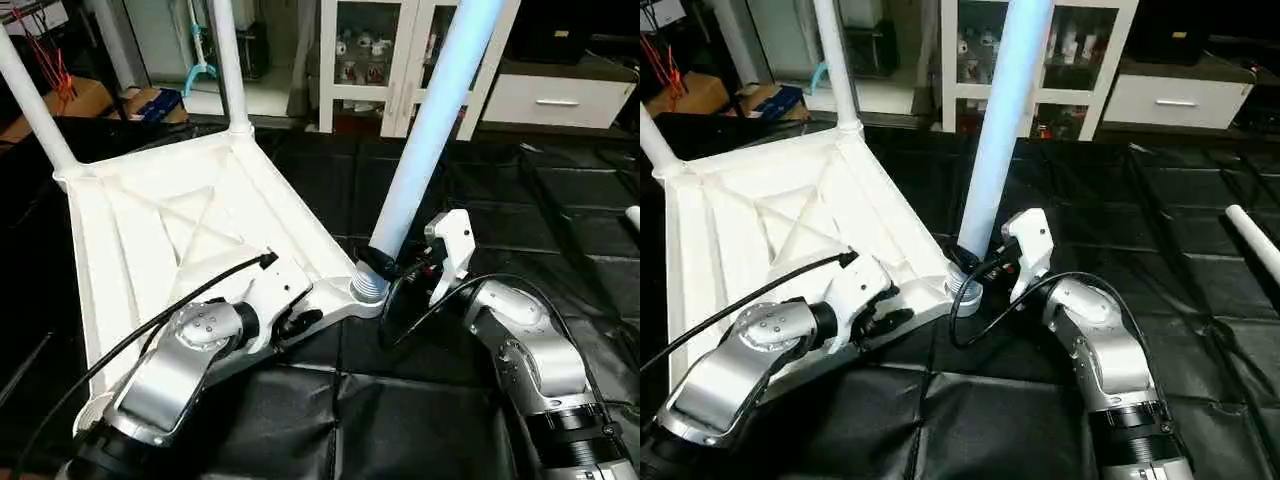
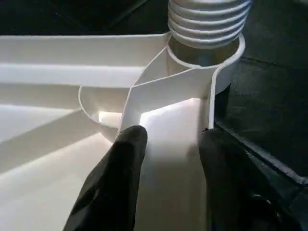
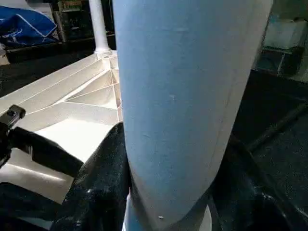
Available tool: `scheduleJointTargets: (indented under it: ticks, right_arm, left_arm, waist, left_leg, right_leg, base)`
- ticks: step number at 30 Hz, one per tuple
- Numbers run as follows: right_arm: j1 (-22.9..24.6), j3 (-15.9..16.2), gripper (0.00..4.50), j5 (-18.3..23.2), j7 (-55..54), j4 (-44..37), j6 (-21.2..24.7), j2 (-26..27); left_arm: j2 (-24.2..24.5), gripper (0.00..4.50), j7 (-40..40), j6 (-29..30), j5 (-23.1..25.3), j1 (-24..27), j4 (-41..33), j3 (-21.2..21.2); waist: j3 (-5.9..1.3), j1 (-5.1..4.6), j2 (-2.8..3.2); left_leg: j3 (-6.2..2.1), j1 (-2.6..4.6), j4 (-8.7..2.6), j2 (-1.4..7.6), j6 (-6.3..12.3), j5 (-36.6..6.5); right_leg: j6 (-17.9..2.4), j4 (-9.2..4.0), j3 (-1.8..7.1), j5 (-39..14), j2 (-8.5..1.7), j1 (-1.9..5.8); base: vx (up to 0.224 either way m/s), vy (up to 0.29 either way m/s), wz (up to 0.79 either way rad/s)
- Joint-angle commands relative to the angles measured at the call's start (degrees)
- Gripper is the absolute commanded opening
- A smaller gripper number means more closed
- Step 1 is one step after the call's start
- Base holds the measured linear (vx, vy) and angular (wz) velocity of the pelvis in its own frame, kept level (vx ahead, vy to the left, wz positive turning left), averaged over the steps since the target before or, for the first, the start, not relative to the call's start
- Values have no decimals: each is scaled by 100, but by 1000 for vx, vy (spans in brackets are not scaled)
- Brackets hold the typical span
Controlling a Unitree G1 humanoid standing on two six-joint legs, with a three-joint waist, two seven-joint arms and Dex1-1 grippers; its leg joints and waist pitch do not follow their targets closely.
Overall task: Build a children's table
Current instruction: Insert table leg to table base
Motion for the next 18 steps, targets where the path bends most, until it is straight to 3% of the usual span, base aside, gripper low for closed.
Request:
scheduleJointTargets:
  ticks: [1,7,9,13,18]
  right_arm:
    - [-72,-93,188,8,-13,-58,-38,-47]
    - [-101,-102,188,12,-10,-34,-39,-56]
    - [-105,-100,188,7,-7,-30,-37,-66]
    - [-105,-94,188,3,-6,-26,-41,-67]
    - [-90,-97,188,19,-12,-52,-33,-73]
  left_arm:
    - [-85,213,-126,205,-208,114,45,-70]
    - [-163,213,-192,202,-388,76,10,35]
    - [-230,213,-229,298,-548,80,-62,128]
    - [-33,213,-154,51,-200,83,189,-131]
    - [-37,213,-87,-16,-170,71,419,-208]
  waist:
    - [-307,-17,3]
    - [-319,-9,-11]
    - [-312,-11,-25]
    - [-304,-19,1]
    - [-311,-26,0]
  left_leg:
    - [-246,53,-620,581,159,-1021]
    - [-239,27,-591,582,405,-660]
    - [-234,32,-595,589,393,-746]
    - [-249,38,-611,587,333,-935]
    - [-248,37,-614,589,288,-881]
  right_leg:
    - [-1524,-313,171,-841,-317,219]
    - [-1604,-294,162,-550,-324,240]
    - [-1607,-306,165,-706,-331,237]
    - [-1507,-325,164,-923,-313,223]
    - [-1510,-314,164,-783,-315,225]
  base:
    - [0,0,0]
    - [0,0,0]
    - [0,0,0]
    - [0,0,0]
    - [0,0,0]
